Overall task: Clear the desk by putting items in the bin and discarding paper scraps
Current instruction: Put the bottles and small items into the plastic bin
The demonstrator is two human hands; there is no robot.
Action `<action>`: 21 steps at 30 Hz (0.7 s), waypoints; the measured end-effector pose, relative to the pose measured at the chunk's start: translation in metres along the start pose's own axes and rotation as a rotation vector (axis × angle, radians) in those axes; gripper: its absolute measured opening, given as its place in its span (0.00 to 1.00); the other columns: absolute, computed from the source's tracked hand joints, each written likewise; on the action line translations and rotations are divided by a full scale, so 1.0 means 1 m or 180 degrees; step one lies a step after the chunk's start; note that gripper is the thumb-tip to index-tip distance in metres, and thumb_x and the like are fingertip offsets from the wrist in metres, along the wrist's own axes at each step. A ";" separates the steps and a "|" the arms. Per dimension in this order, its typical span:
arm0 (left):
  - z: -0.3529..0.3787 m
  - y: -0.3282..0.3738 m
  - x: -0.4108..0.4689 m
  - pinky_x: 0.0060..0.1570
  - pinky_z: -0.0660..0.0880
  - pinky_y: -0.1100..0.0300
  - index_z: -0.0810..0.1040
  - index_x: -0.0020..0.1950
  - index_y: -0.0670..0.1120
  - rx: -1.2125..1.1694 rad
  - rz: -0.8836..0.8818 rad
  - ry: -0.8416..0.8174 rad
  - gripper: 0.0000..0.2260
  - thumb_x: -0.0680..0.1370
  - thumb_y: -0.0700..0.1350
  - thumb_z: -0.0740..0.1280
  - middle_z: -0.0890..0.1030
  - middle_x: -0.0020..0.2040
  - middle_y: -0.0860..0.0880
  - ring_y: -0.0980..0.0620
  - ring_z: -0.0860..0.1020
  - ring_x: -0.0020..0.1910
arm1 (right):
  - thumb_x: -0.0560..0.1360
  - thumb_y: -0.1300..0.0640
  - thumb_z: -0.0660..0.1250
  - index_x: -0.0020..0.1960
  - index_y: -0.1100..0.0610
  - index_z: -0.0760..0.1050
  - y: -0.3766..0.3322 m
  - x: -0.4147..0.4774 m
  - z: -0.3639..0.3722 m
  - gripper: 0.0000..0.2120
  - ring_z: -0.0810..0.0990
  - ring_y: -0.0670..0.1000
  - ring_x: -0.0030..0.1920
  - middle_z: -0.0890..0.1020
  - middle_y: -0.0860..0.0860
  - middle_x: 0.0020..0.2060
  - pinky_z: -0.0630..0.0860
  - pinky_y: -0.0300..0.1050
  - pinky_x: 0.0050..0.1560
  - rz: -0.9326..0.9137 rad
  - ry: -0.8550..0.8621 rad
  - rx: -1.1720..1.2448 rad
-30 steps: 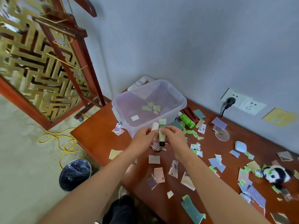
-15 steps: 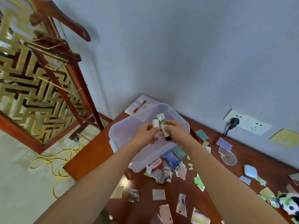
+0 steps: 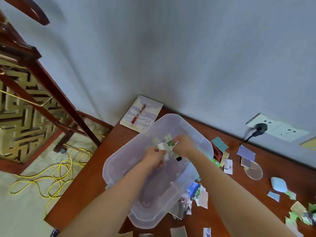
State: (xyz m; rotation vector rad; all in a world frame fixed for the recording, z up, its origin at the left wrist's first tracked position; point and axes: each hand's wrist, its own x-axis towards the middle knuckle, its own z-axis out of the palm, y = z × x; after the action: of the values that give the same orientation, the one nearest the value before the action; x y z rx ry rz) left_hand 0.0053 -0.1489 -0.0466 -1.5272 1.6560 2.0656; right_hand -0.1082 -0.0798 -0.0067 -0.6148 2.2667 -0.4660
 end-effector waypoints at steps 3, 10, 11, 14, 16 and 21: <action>-0.001 -0.004 0.020 0.21 0.62 0.67 0.74 0.41 0.42 -0.0013 -0.0129 0.0037 0.08 0.80 0.42 0.63 0.71 0.28 0.45 0.54 0.66 0.17 | 0.73 0.67 0.63 0.58 0.62 0.78 0.002 0.017 0.009 0.15 0.80 0.58 0.53 0.80 0.58 0.55 0.79 0.49 0.48 0.0161 0.0008 0.0010; 0.003 -0.007 0.050 0.29 0.69 0.62 0.74 0.39 0.45 -0.0266 -0.0324 0.0017 0.09 0.80 0.40 0.63 0.75 0.31 0.45 0.52 0.71 0.27 | 0.75 0.64 0.61 0.57 0.59 0.75 0.004 0.046 0.023 0.12 0.77 0.58 0.56 0.78 0.57 0.57 0.75 0.45 0.47 0.0261 -0.0134 -0.0328; 0.004 -0.008 0.052 0.30 0.70 0.62 0.74 0.39 0.45 -0.0293 -0.0328 0.0005 0.10 0.80 0.40 0.63 0.75 0.31 0.46 0.53 0.72 0.28 | 0.75 0.64 0.60 0.56 0.59 0.75 0.004 0.048 0.024 0.11 0.77 0.59 0.56 0.78 0.58 0.56 0.74 0.44 0.46 0.0257 -0.0136 -0.0357; 0.007 -0.011 0.056 0.30 0.70 0.63 0.76 0.38 0.46 -0.0316 -0.0305 0.0042 0.11 0.79 0.38 0.62 0.76 0.33 0.47 0.56 0.73 0.27 | 0.74 0.65 0.61 0.57 0.60 0.75 0.005 0.051 0.029 0.13 0.78 0.60 0.56 0.79 0.59 0.54 0.72 0.45 0.47 0.0281 -0.0121 -0.0485; 0.008 -0.010 0.055 0.31 0.70 0.64 0.77 0.39 0.46 -0.0352 -0.0283 0.0072 0.11 0.79 0.36 0.61 0.77 0.33 0.48 0.56 0.73 0.28 | 0.73 0.64 0.61 0.55 0.61 0.76 0.006 0.052 0.030 0.12 0.79 0.60 0.53 0.79 0.59 0.49 0.75 0.48 0.46 0.0272 -0.0129 -0.0505; 0.005 -0.003 0.045 0.32 0.67 0.62 0.75 0.40 0.47 -0.0404 -0.0270 0.0021 0.12 0.78 0.32 0.61 0.76 0.34 0.47 0.54 0.71 0.31 | 0.77 0.63 0.60 0.57 0.64 0.76 0.003 0.044 0.023 0.11 0.78 0.61 0.55 0.80 0.61 0.53 0.73 0.47 0.49 0.0228 -0.0179 -0.0410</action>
State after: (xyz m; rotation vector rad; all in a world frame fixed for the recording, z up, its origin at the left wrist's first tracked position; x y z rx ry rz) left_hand -0.0188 -0.1655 -0.0814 -1.6131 1.4603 2.1605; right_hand -0.1198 -0.1052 -0.0478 -0.6010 2.2693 -0.2661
